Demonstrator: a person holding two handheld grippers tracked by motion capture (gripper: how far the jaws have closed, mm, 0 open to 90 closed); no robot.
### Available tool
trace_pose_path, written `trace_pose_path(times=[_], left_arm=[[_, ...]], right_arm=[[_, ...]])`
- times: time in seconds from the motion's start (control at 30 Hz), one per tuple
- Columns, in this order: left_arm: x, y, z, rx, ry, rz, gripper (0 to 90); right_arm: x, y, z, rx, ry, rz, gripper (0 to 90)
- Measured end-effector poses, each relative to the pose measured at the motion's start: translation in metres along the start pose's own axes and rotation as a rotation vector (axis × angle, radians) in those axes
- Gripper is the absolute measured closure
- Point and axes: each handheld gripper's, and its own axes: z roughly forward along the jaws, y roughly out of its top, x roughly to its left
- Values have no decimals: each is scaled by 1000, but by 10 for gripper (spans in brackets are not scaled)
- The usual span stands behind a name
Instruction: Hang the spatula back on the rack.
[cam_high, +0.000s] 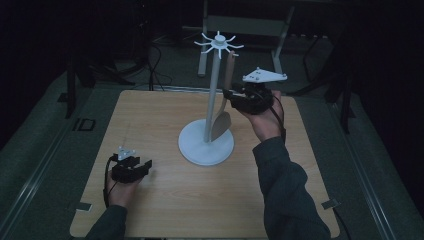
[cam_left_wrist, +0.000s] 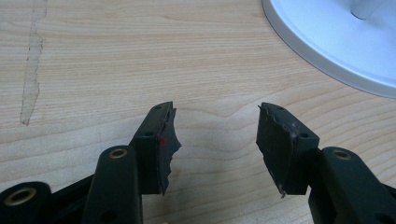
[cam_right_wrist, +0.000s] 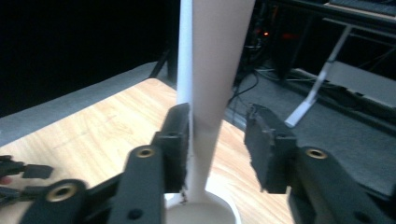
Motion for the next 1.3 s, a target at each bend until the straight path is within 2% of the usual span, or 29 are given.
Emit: trace_pose_path(times=[0.17, 0.4, 0.63, 1.07, 1.3], left_arm=[[0, 0, 0, 0, 0, 0, 472], [0, 0, 0, 0, 1, 1, 472], [0, 0, 1, 5, 1, 0, 472], [-1, 0, 2, 6, 1, -1, 472], [-1, 0, 2, 8, 2, 2, 472]], right_arm=[[-1, -4, -4, -1, -40, -2, 436], [-1, -11, -8, 7, -37, -3, 396], [-6, -16, -15, 6, -32, 29, 398], [-7, -30, -22, 31, -28, 17, 398], [-12, -40, -25, 47, -35, 36, 398]])
